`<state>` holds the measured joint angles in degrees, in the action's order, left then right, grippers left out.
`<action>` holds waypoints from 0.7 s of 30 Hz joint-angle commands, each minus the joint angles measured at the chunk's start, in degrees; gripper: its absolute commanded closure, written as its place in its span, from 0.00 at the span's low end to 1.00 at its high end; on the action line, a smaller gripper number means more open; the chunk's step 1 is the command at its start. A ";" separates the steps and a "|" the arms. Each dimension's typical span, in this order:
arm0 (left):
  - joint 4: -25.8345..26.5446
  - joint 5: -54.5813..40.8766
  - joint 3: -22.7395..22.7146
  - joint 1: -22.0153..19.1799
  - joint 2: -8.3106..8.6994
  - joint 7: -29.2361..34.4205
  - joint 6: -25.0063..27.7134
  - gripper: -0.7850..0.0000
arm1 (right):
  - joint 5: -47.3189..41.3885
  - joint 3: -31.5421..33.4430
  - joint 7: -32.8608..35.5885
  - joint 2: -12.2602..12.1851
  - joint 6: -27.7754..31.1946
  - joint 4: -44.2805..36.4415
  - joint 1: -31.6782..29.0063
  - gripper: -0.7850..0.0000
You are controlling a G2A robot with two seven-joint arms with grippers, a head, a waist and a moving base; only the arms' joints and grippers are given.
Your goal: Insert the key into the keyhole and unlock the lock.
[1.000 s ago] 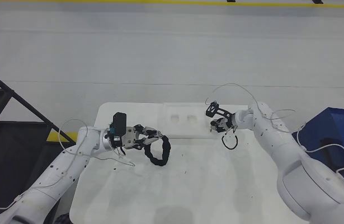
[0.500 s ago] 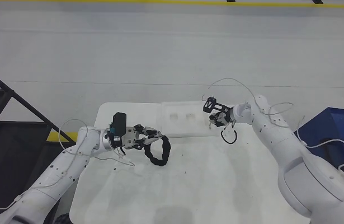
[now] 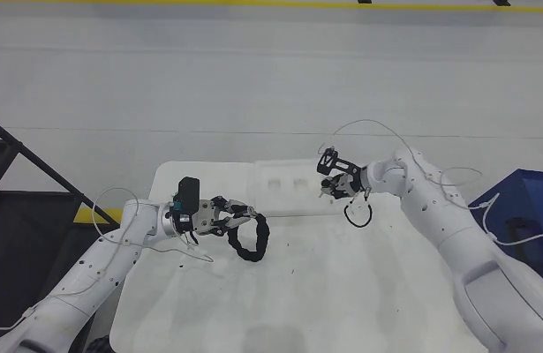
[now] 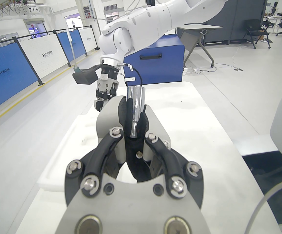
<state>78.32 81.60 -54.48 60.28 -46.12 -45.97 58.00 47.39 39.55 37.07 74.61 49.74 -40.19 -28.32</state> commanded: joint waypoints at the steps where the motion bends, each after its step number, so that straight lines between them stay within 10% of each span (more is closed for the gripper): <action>1: 0.00 0.00 0.00 0.00 0.00 0.00 0.00 1.00 | -1.65 3.16 4.90 -2.32 -2.66 -9.06 -3.63 1.00; 10: 0.00 0.00 0.00 0.00 0.00 0.00 0.00 1.00 | -5.14 21.73 24.37 -11.26 -16.22 -52.49 -26.61 1.00; 21: 0.00 0.00 0.00 0.00 0.00 0.00 0.00 1.00 | -9.85 36.15 20.88 -14.51 -20.76 -73.96 -43.81 1.00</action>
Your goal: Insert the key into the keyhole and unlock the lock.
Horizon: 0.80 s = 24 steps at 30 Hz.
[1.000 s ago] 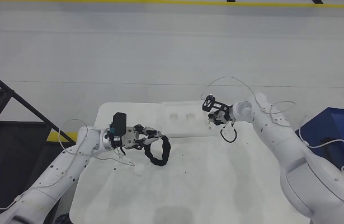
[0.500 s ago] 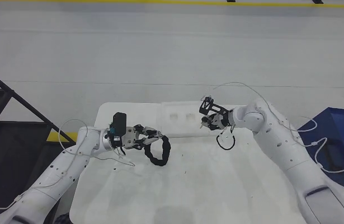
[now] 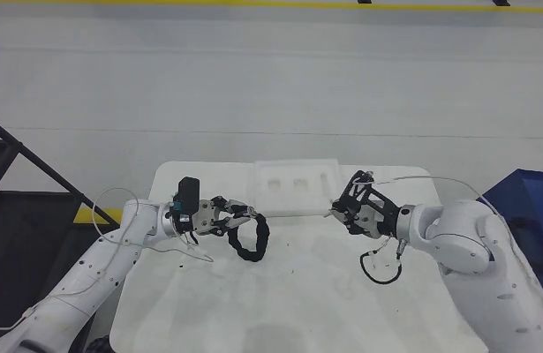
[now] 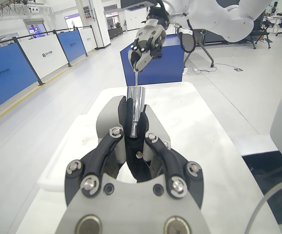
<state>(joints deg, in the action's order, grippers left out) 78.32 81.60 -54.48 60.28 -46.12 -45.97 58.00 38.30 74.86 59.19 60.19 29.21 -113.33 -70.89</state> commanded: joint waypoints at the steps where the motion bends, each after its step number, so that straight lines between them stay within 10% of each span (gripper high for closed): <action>1: 0.00 0.00 0.00 0.00 0.00 0.00 0.00 1.00 | -1.26 1.80 -2.48 -0.21 -0.55 -1.27 -2.39 1.00; 17: 0.00 0.00 0.00 0.00 0.00 0.00 0.00 1.00 | -2.90 5.07 -8.23 -0.55 -1.64 -1.52 -7.04 1.00; 24: 8.90 -0.10 -0.28 2.80 -0.38 2.28 -6.19 1.00 | -2.65 4.34 -4.38 -0.77 -9.99 -8.15 -9.38 1.00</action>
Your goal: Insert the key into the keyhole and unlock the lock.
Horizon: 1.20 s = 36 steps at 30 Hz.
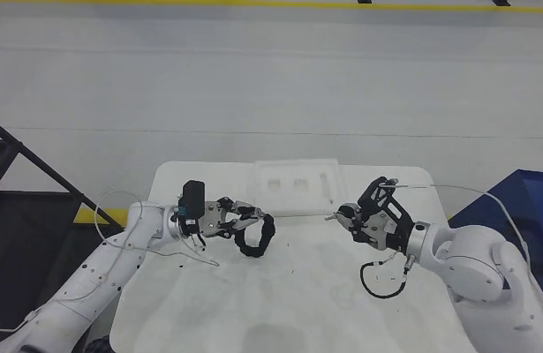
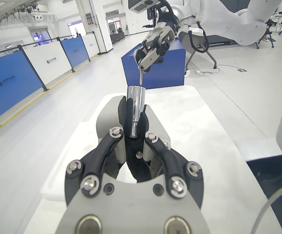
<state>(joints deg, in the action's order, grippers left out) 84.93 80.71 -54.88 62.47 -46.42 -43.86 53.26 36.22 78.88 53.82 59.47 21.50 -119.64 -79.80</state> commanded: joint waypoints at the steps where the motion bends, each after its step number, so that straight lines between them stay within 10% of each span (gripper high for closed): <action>1: 3.75 1.38 0.16 1.04 -0.15 0.05 -2.74 1.00 | -1.18 0.67 1.57 -0.10 -3.95 -3.44 -0.98 1.00; 17: 7.81 9.69 6.57 -0.18 -3.68 -2.53 -18.25 1.00 | -14.19 6.80 0.10 -0.36 -17.16 -15.00 -8.64 1.00; 36: 9.25 10.27 7.03 0.77 -3.98 -0.02 -20.10 1.00 | -14.61 5.47 -2.18 -0.27 -20.66 -15.00 -9.61 1.00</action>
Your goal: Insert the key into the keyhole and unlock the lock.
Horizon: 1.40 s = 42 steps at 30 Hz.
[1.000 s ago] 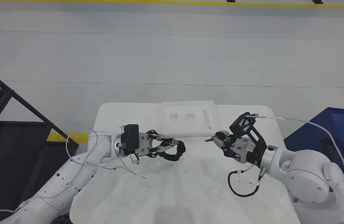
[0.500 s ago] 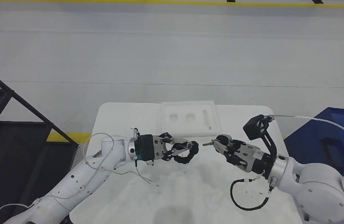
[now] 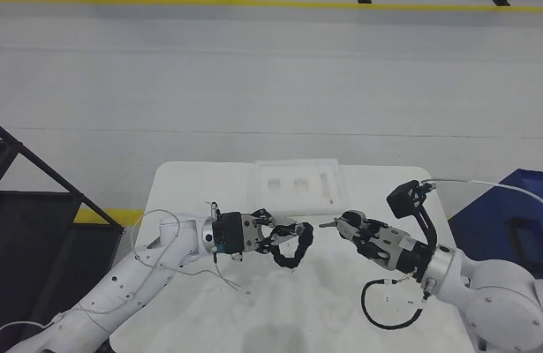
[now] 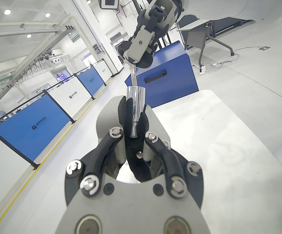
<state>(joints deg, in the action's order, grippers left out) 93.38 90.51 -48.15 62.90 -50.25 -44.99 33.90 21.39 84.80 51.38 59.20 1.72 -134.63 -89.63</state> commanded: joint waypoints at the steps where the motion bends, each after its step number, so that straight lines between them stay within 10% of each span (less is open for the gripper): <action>1: 1.34 1.16 0.61 0.34 -0.29 1.52 -1.14 1.00 | 0.33 -0.83 0.22 0.01 -1.61 -0.01 0.43 1.00; 42: -20.20 -0.85 14.04 -14.06 -12.07 -4.11 -2.42 1.00 | 10.12 -3.86 0.46 0.04 -15.78 -0.01 4.39 1.00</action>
<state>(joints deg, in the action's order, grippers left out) 73.13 89.65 -34.10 48.82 -62.34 -49.12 31.51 31.52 80.93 51.86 59.24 -14.09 -134.65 -85.20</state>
